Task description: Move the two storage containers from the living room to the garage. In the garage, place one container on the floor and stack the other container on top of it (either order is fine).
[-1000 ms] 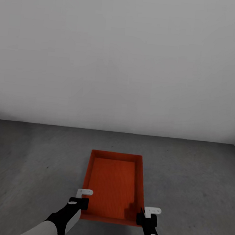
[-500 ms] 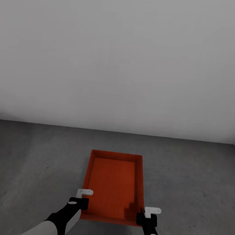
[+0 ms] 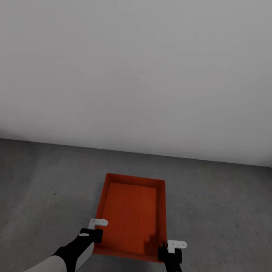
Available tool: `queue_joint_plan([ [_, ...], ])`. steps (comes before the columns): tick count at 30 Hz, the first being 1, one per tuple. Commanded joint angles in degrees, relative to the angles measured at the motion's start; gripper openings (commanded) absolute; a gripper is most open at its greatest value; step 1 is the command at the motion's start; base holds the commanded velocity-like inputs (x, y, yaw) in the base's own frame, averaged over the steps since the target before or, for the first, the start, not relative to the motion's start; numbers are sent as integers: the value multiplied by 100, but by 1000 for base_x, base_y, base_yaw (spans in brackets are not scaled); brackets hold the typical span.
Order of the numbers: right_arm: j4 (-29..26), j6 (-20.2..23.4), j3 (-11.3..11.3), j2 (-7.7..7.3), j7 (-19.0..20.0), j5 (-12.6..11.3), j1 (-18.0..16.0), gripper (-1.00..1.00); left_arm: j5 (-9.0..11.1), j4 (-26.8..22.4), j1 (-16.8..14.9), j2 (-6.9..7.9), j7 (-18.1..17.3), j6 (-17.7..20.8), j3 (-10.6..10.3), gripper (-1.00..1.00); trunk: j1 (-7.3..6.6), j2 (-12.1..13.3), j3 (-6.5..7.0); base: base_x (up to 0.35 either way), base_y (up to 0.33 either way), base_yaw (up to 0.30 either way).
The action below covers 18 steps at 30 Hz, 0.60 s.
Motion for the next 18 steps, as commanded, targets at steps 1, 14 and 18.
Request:
queue_joint_plan([
  [1, -145, -123, 71, 2, 16, -24, -5, -100, 115, 10, 2, -1, 61, 34, -13, -100, 0, -2, -4, 0, 0, 0],
  [14, -148, -127, 71, 2, 18, -21, -5, -100, 107, 15, 2, -31, 61, 34, -12, -100, 0, -2, -4, 0, 0, 0],
  [18, -148, -127, 71, 2, 14, -21, -5, -100, 106, 14, 2, -40, 61, 34, -13, -100, 0, -2, -4, 0, 0, 0],
])
